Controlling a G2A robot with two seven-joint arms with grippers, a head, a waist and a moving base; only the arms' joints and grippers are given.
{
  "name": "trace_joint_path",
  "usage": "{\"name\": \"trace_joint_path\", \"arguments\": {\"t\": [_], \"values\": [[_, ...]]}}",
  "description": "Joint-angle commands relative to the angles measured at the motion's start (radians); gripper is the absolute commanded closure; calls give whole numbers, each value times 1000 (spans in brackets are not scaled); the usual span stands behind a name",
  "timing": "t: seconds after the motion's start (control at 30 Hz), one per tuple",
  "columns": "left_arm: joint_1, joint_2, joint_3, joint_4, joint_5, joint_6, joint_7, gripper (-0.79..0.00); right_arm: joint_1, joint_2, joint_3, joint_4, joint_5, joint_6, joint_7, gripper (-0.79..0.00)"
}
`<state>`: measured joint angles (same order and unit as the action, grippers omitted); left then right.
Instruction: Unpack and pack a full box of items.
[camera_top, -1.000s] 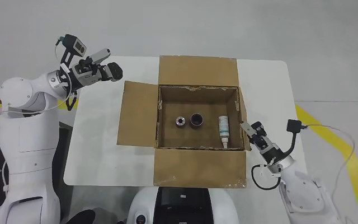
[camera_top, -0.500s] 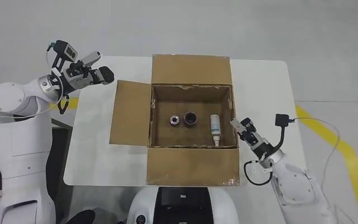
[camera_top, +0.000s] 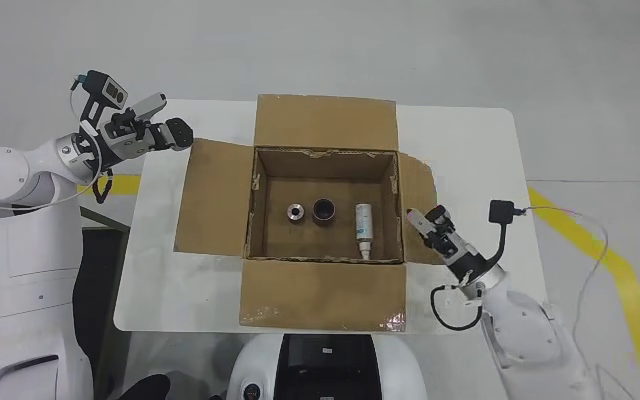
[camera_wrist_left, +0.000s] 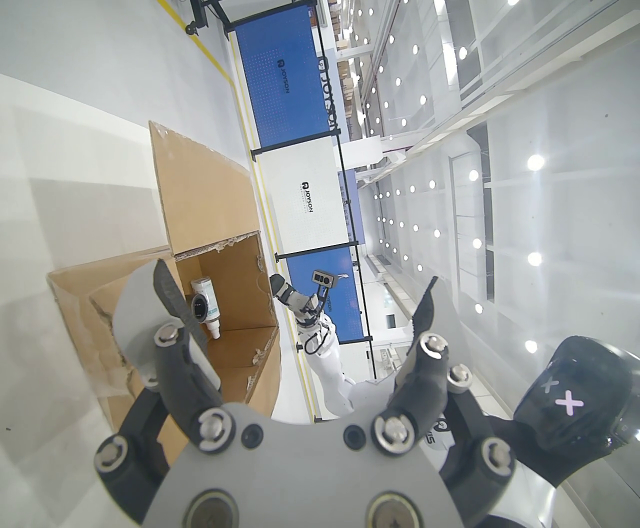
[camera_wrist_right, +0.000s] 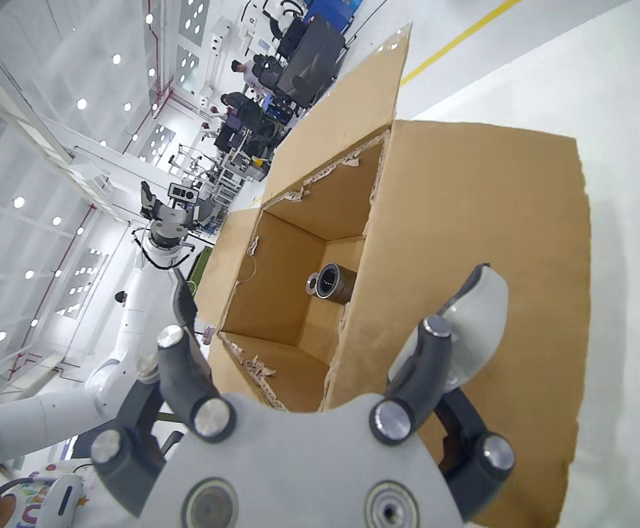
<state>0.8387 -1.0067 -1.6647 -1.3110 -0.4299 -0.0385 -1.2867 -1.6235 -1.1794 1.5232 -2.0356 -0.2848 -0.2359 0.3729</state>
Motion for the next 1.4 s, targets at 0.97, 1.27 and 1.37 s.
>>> {"name": "trace_joint_path", "arguments": {"t": [0.97, 1.27, 1.37], "values": [[0, 0, 0, 0, 1, 0, 0, -785, 613, -20, -443, 65, -184, 183, 488, -785], [0, 0, 0, 0, 1, 0, 0, -785, 651, -27, -494, 96, -216, 203, 515, -785], [0, 0, 0, 0, 1, 0, 0, -785, 651, -27, -494, 96, -216, 203, 515, -785]]}}
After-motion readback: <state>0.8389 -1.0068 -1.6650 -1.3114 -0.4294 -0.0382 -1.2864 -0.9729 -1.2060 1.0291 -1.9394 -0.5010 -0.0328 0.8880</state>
